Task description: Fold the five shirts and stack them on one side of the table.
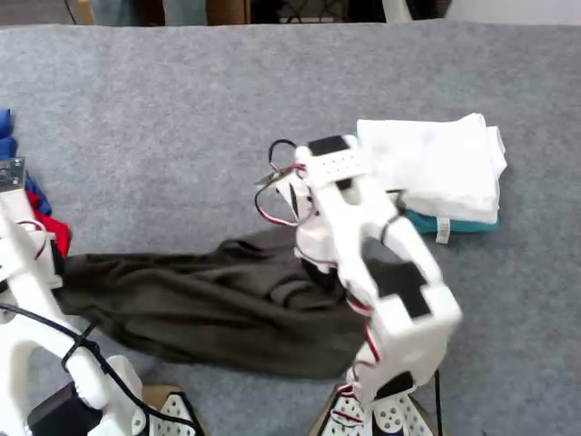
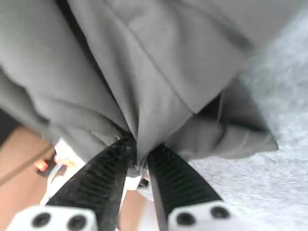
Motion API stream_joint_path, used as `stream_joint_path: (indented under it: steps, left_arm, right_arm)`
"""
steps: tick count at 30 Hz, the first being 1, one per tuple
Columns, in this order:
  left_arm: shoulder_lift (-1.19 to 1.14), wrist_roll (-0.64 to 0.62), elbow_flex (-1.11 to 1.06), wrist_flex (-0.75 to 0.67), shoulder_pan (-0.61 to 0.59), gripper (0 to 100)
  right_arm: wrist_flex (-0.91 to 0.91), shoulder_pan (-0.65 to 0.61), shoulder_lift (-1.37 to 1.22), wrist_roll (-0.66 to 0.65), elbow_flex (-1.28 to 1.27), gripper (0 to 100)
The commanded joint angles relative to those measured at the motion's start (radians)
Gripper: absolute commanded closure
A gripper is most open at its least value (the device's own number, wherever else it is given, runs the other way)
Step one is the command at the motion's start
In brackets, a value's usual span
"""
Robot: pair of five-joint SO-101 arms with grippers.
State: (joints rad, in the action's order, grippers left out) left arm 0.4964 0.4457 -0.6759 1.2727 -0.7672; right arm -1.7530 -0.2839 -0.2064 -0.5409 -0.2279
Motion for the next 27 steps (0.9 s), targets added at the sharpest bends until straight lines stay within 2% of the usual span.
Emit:
stream_joint_path:
  steps: [1,7,10,14,20,27]
  left_arm:
    - [0.029,0.075,0.070,-0.005,-0.044,97]
    - [0.028,0.117,0.061,-0.005,-0.054,97]
    - [0.028,0.117,0.064,-0.005,-0.048,97]
    - [0.029,0.117,0.071,-0.005,-0.048,97]
    - [0.029,0.118,0.071,-0.005,-0.056,97]
    - [0.029,0.118,0.071,-0.005,-0.056,97]
  right_arm:
    - [-0.008,0.031,0.168,-0.101,-0.050,93.6]
    - [0.006,0.071,0.225,-0.117,-0.010,69.0]
    - [0.008,0.068,0.223,-0.110,0.051,64.9]
    - [-0.002,0.068,0.223,-0.110,0.143,70.1]
    - [-0.009,0.029,0.228,-0.112,0.176,98.4]
    - [-0.012,0.014,0.254,-0.110,-0.105,98.3]
